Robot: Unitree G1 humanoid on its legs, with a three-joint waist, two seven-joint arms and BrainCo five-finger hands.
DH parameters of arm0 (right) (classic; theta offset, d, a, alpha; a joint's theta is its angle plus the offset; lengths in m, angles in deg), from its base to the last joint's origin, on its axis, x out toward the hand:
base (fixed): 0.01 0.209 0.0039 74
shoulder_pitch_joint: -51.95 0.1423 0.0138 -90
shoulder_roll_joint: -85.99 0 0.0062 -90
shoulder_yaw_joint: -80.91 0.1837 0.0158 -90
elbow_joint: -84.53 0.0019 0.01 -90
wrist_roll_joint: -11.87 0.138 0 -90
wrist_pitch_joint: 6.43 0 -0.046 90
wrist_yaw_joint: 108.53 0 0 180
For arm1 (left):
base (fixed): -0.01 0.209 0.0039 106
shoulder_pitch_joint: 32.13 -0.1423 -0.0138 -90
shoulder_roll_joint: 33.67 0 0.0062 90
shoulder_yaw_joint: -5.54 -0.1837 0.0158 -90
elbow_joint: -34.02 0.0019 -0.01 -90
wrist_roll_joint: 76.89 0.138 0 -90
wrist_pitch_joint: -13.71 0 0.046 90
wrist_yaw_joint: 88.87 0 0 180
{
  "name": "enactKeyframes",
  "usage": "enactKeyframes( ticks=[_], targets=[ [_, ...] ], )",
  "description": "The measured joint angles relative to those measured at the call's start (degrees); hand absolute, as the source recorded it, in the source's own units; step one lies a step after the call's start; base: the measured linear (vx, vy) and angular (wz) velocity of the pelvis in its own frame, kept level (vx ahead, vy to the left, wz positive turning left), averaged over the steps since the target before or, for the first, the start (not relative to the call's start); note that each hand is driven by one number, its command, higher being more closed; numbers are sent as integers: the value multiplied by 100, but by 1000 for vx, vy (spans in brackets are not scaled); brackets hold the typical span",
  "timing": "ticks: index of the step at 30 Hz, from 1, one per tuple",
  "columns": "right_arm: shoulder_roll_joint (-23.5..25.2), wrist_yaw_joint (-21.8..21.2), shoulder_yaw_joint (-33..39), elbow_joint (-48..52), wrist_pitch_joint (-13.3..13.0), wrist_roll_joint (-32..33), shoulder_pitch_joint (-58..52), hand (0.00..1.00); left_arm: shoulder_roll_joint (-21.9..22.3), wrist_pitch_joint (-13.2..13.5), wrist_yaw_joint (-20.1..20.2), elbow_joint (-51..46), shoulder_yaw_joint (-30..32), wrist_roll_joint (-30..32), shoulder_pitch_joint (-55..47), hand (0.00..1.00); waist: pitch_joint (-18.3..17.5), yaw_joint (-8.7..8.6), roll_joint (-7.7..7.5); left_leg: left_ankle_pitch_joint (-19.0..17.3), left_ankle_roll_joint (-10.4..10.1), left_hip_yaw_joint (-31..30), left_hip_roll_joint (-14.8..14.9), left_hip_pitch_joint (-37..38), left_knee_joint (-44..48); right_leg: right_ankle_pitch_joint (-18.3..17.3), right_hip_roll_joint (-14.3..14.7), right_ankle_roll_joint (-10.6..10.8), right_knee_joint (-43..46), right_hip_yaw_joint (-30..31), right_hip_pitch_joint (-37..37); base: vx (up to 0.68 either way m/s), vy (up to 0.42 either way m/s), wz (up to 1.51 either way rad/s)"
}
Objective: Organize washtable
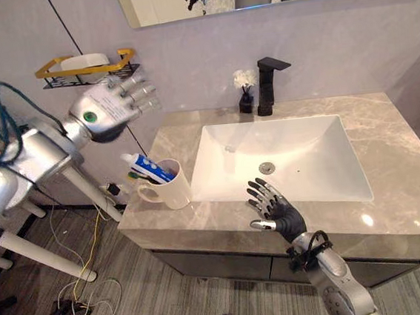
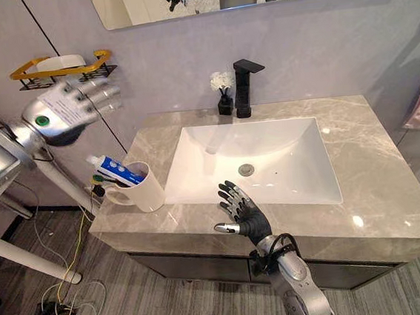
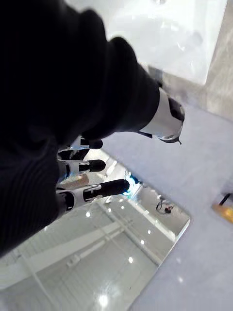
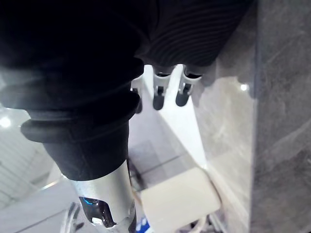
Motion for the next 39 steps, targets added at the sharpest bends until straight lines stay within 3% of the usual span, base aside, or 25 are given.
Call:
enactKeyframes(
  ticks=[2,3,6,9,13,14,16,17,18,20,21,22,24,28,31,34,39],
  targets=[
    [130,2,-2,-69,-53,10,-13,0,78,-335,-210,68,644,-175,198,0,0,0,-7,0,0,-14,-5,-12,0,-2,-2,0,6,-13,0,0,0,2],
    [200,4,1,-89,-66,11,-21,0,249,-533,-401,-78,1310,-499,202,0,-2,21,-10,0,0,-31,-8,-20,-1,-4,-4,3,20,-30,1,0,0,5],
    [266,15,24,-94,-56,6,-47,0,579,-752,-712,-856,2507,-1539,171,0,-27,139,-52,0,0,-88,-13,-34,-1,-33,-4,3,30,-108,15,2,-6,11],
    [310,16,82,-106,-18,-7,-114,0,610,-648,-835,-1570,3182,-2718,63,0,-108,288,-154,0,-2,-140,-14,-42,-1,-95,-4,-12,61,-156,18,3,-22,11],
    [405,15,218,-134,61,-86,-174,0,747,-359,-751,-1906,4158,-4293,-1043,0,-171,439,-179,1,-4,-193,-29,-23,-2,-178,-28,1,173,-210,19,-17,-12,8],
    [430,18,264,-134,83,-112,-218,0,810,-231,-578,-1998,4567,-5143,-1666,0,-179,445,-184,2,-4,-225,-36,-23,-3,-207,-37,-10,213,-248,21,-20,-10,15],
    [528,15,348,-131,78,-118,-295,0,1070,-127,-318,-2192,5212,-6086,-2688,0,-196,480,-207,1,-5,-262,-44,-23,-4,-244,-47,-39,239,-291,31,-17,-11,10],
    [547,16,417,-118,74,-126,-361,0,1561,-71,-19,-2494,5651,-7070,-3589,0,-206,559,-222,1,-5,-262,-47,-23,-4,-257,-51,-59,242,-292,31,0,0,0],
    [543,17,423,-110,71,-130,-398,0,1825,-76,106,-2663,5768,-7453,-3974,0,-203,582,-218,1,-5,-264,-50,-24,-5,-260,-55,-61,244,-296,31,0,0,0],
    [540,16,415,-120,77,-186,-461,0,2900,-182,513,-3308,5723,-8417,-5284,0,-204,616,-233,1,-5,-270,-60,-25,-6,-263,-68,-59,253,-303,32,-9,-3,2],
    [544,24,418,-123,84,-234,-482,0,3534,-311,724,-3682,5422,-8868,-6004,100,-200,618,-285,1,-5,-274,-61,-26,-7,-267,-71,-65,263,-309,32,-18,-5,3],
    [543,28,416,-122,84,-239,-491,0,3859,-398,830,-3833,5173,-9104,-6357,100,-192,617,-307,0,-5,-277,-62,-27,-8,-269,-77,-69,268,-313,32,-37,1,5],
    [529,52,412,-121,96,-284,-490,0,4633,-848,1181,-4031,3937,-9772,-7350,100,-160,589,-337,-13,-26,-285,-73,-30,-15,-309,-91,-101,321,-331,23,-59,4,6],
    [441,122,363,-116,99,-277,-427,0,5055,-1450,1551,-4023,2493,-10121,-7946,100,-90,541,-319,-13,-26,-282,-83,-45,-44,-370,-105,-72,343,-350,0,-63,0,2],
    [227,119,188,-75,98,-269,-279,0,5105,-1604,1746,-3924,2199,-10074,-7925,100,55,421,-303,2,-22,-273,-68,-93,-43,-365,-106,-78,343,-423,-42,-30,-3,0],
    [193,112,156,49,94,-235,-264,0,5142,-1651,1753,-3720,2064,-9883,-7771,100,128,417,-271,13,-24,-247,-39,-163,-22,-312,-94,-155,352,-415,-144,23,-8,-11],
    [189,-6,111,284,88,-198,-197,0,5200,-1699,1851,-3318,1653,-9343,-7299,100,341,402,-349,33,5,-120,-12,-193,-6,-196,-77,-18,315,-278,-237,42,-10,-15]
  ],
)
